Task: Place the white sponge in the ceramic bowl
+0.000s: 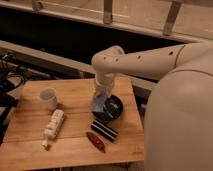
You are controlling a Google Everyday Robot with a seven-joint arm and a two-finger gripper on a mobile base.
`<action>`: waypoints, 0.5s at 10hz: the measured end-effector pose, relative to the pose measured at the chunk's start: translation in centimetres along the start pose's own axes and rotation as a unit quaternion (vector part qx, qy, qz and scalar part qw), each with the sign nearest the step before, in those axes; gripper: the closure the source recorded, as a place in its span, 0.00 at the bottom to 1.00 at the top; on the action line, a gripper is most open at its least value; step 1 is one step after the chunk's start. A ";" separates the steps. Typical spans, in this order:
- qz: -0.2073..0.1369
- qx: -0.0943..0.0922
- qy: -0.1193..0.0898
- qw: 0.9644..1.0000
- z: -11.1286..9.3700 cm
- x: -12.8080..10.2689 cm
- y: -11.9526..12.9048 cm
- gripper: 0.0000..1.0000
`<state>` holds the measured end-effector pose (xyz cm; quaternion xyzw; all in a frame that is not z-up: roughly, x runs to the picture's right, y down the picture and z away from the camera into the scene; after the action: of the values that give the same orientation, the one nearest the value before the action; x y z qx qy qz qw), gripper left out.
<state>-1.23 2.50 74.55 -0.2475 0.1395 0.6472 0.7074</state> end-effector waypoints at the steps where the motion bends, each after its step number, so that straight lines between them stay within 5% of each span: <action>1: 0.010 0.006 -0.002 1.000 -0.3 -1.2 -0.9 1.00; 4: 0.061 0.001 -0.005 0.998 -1.6 -3.1 -3.7 0.93; 5: 0.055 0.001 -0.003 0.998 -1.4 -3.1 -3.4 0.97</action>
<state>1.89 -1.00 75.56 -0.2367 0.1514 0.6856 0.6715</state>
